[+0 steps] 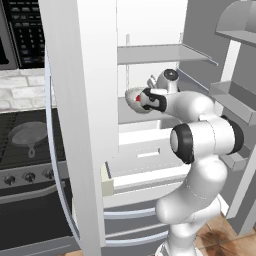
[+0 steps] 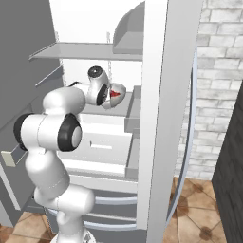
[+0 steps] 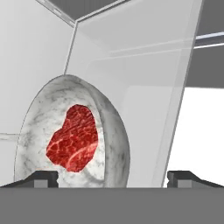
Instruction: Place one of the steaks on the plate and the other in the bowl. Then place the bowl in the fridge.
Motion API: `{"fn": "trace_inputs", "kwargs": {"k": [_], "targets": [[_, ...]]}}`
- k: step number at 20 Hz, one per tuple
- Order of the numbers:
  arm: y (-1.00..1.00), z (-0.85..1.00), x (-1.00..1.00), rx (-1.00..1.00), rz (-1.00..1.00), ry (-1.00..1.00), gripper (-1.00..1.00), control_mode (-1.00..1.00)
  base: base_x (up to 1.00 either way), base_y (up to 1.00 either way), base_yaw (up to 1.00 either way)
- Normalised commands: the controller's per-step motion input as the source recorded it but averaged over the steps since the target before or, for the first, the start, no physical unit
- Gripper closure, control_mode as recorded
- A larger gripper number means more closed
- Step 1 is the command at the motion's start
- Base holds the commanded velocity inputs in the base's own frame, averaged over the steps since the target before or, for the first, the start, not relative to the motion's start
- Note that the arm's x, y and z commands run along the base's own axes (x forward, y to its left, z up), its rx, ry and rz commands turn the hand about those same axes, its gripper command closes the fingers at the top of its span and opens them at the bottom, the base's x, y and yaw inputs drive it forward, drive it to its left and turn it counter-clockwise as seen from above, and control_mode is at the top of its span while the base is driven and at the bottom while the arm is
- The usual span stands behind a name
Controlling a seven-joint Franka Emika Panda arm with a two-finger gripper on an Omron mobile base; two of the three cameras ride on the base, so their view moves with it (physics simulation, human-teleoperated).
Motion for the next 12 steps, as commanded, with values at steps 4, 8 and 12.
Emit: {"fn": "trace_inputs", "kwargs": {"k": [4,8,12], "targets": [[-0.09,0.05,-0.36,0.0,0.0,-0.07,-1.0,-1.0,0.0,0.0,0.0],[0.0,0.0,-0.4,0.0,0.0,-0.09,-1.0,-1.0,0.0,0.0,0.0],[0.0,0.12,-0.5,0.0,0.0,-0.19,-1.0,-1.0,0.0,0.0,0.0]]}}
